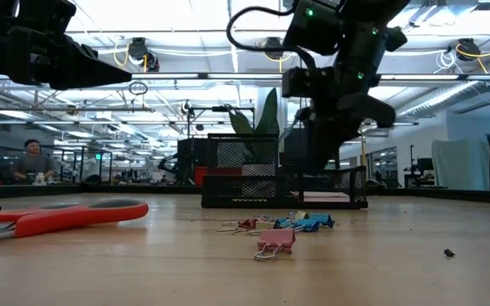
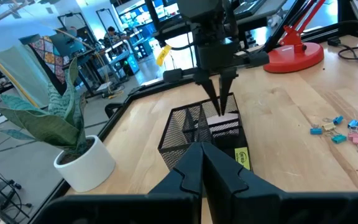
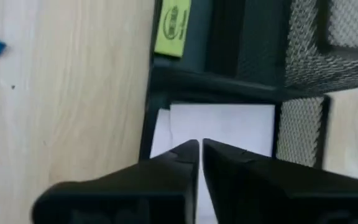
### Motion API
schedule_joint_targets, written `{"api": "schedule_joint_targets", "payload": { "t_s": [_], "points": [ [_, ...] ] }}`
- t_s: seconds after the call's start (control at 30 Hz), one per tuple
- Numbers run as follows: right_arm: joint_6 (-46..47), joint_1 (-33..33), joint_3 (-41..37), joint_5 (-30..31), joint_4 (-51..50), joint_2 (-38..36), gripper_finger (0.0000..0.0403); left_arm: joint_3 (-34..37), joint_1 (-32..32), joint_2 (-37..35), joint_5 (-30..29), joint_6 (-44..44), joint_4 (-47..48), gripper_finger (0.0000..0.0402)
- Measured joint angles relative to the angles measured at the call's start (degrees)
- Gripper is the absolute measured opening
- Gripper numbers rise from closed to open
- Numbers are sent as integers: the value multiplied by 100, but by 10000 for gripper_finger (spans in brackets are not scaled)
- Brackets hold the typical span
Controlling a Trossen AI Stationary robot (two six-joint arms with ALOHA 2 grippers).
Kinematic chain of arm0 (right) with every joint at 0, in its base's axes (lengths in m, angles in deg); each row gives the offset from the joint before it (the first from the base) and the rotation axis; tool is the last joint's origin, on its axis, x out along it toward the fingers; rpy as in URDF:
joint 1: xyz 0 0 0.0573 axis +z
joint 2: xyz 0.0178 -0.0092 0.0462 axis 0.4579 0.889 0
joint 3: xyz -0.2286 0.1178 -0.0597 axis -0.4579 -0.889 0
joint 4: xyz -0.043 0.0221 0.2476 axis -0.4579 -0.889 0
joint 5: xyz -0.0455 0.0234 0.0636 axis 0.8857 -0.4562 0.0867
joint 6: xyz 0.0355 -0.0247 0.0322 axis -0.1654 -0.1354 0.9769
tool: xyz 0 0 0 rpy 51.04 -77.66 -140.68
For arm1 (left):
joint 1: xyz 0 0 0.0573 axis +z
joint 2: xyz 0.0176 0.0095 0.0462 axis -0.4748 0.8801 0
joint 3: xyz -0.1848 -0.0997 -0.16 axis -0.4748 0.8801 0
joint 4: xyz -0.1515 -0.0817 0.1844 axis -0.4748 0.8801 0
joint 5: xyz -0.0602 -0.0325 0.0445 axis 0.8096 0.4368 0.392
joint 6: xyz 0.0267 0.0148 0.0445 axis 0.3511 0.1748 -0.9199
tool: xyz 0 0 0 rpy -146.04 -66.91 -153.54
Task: Pick and place office supplies into organizer
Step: Put the pink sticky notes into the desk organizer
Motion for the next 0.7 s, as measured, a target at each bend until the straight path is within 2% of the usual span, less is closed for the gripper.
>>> {"api": "schedule_joint_targets", "payload": {
  "t_s": [0.7],
  "points": [
    [118,-294,-784,-250,644,3,1,0,0,0,2,-31,0,15]
  ]
}}
